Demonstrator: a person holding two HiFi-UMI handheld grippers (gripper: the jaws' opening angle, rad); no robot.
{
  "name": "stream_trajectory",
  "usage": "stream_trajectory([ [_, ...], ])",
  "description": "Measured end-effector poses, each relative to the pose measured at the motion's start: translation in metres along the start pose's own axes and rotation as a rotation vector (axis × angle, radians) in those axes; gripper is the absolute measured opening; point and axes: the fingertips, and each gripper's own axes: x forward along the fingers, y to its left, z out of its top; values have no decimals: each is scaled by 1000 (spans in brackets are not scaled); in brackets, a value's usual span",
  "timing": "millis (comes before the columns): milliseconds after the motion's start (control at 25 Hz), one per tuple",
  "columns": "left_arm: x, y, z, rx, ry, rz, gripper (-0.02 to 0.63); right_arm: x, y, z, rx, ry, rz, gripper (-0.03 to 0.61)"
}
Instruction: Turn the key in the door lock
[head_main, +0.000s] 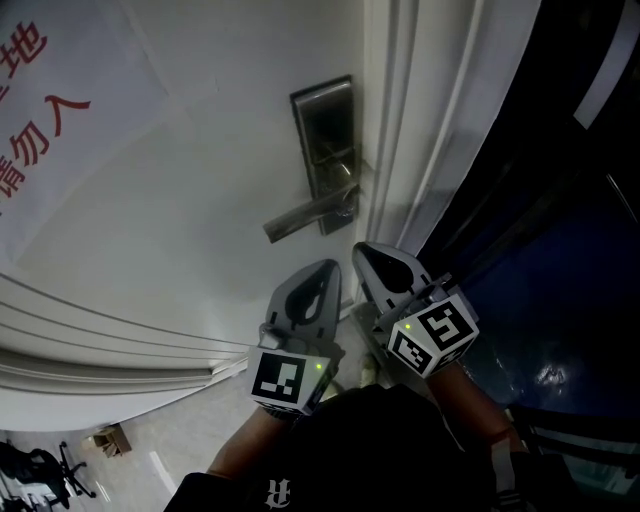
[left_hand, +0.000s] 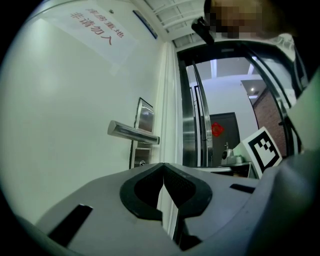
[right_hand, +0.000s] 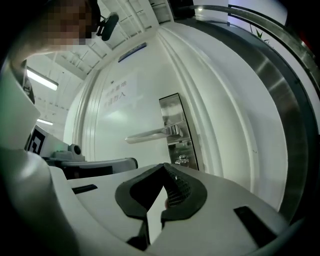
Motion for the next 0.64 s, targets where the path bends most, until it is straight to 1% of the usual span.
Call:
stream_trajectory([
  [240,0,1,-1,-5,4,5,8,1,0,1,29,-8,0,14],
  [640,0,5,-1,-1,2,9,8,5,2,-1,8,-9,14,14],
])
